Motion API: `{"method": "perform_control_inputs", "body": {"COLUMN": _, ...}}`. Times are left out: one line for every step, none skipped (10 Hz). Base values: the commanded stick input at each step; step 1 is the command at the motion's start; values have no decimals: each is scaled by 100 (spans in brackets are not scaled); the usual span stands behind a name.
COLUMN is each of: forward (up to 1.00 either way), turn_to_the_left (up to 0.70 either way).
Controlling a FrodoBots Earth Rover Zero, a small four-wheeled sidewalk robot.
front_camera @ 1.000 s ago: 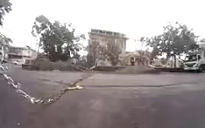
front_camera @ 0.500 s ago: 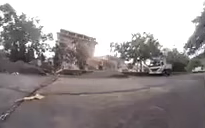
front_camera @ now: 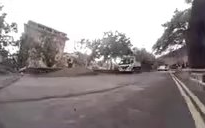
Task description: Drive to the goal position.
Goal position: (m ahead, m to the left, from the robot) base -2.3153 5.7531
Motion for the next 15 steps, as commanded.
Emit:
{"method": "perform_control_inputs", "body": {"forward": 70, "turn_to_the_left": 27}}
{"method": "perform_control_inputs", "body": {"forward": 52, "turn_to_the_left": 32}}
{"method": "perform_control_inputs", "body": {"forward": 24, "turn_to_the_left": 39}}
{"method": "perform_control_inputs", "body": {"forward": 0, "turn_to_the_left": 45}}
{"method": "perform_control_inputs", "body": {"forward": 0, "turn_to_the_left": 45}}
{"method": "perform_control_inputs", "body": {"forward": 0, "turn_to_the_left": 45}}
{"method": "perform_control_inputs", "body": {"forward": 0, "turn_to_the_left": 45}}
{"method": "perform_control_inputs", "body": {"forward": 0, "turn_to_the_left": 45}}
{"method": "perform_control_inputs", "body": {"forward": 0, "turn_to_the_left": 12}}
{"method": "perform_control_inputs", "body": {"forward": 0, "turn_to_the_left": 31}}
{"method": "perform_control_inputs", "body": {"forward": 0, "turn_to_the_left": 45}}
{"method": "perform_control_inputs", "body": {"forward": 0, "turn_to_the_left": 45}}
{"method": "perform_control_inputs", "body": {"forward": 0, "turn_to_the_left": 45}}
{"method": "perform_control_inputs", "body": {"forward": 0, "turn_to_the_left": 45}}
{"method": "perform_control_inputs", "body": {"forward": 0, "turn_to_the_left": 45}}
